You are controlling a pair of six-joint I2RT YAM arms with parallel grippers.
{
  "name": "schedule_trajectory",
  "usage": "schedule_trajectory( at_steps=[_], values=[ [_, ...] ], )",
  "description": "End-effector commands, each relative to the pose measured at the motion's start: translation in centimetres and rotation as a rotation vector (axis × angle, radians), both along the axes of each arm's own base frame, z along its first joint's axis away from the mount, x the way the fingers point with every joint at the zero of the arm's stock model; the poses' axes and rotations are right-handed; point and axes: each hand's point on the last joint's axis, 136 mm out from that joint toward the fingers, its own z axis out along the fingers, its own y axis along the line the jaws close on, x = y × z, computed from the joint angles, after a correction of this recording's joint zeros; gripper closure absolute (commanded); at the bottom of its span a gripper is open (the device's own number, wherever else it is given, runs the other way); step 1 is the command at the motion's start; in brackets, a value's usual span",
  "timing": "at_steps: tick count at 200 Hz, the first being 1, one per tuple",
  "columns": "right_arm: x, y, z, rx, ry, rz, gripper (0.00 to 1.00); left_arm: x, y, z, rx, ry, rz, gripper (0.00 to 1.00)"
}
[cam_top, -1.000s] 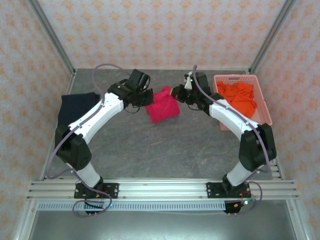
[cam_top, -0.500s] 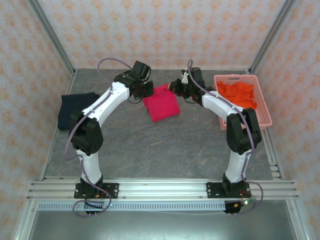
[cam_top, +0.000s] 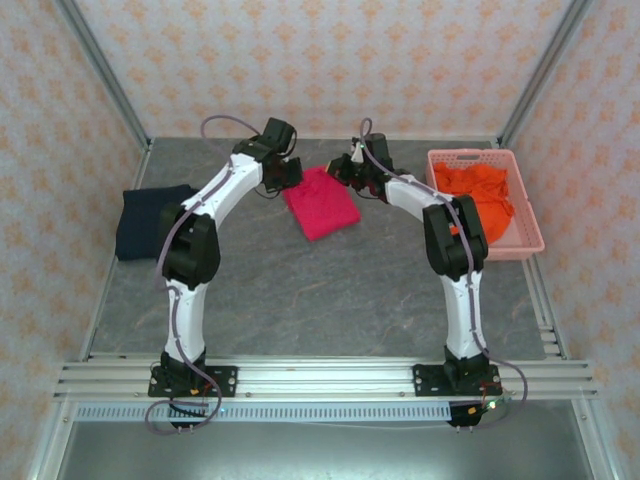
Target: Fold and stack the t-shirts
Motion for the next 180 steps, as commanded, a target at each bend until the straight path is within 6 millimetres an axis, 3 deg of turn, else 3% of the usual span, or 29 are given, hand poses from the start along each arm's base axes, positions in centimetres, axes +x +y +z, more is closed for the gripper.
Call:
schedule_trajectory(
  at_steps=[1, 51, 59, 77, 93, 107, 121, 126, 154, 180],
  values=[
    [1.8, 0.7, 0.8, 0.051, -0.049, 0.010, 1.00, 1.2, 0.3, -0.5, -0.006, -0.007, -0.016, 1.00],
    [3.2, 1.2, -1.5, 0.042, -0.025, 0.008, 1.00, 2.5, 0.9, -4.5, -0.011, 0.051, -0.002, 1.00],
    [3.3, 1.3, -1.5, 0.049, -0.026, 0.005, 0.96, 2.6, 1.0, -4.8, -0.014, 0.053, 0.004, 0.99],
    [3.3, 1.3, -1.0, 0.054, -0.036, 0.004, 0.83, 2.8, 1.0, -4.9, -0.024, 0.054, 0.014, 0.85],
    [3.0, 1.2, 0.2, 0.059, -0.055, 0.002, 0.67, 2.9, 1.2, -4.2, -0.032, 0.040, 0.025, 0.61],
    [2.7, 0.5, 1.3, 0.042, -0.083, -0.016, 0.62, 2.9, 1.4, -3.2, -0.033, 0.024, 0.026, 0.35],
    [2.3, -0.3, 2.4, 0.014, -0.114, -0.042, 0.58, 2.7, 1.6, -1.9, -0.029, 0.002, 0.030, 0.32],
    [2.1, -0.6, 2.6, 0.002, -0.123, -0.052, 0.55, 2.7, 1.8, -1.4, -0.025, -0.006, 0.032, 0.23],
    [1.3, -2.4, 4.0, -0.069, -0.175, -0.099, 0.47, 1.9, 2.6, 1.2, -0.007, -0.057, 0.045, 0.02],
    [0.6, -3.3, 4.8, -0.105, -0.197, -0.117, 0.46, 0.9, 3.3, 3.4, 0.035, -0.106, 0.069, 0.00]
  ],
)
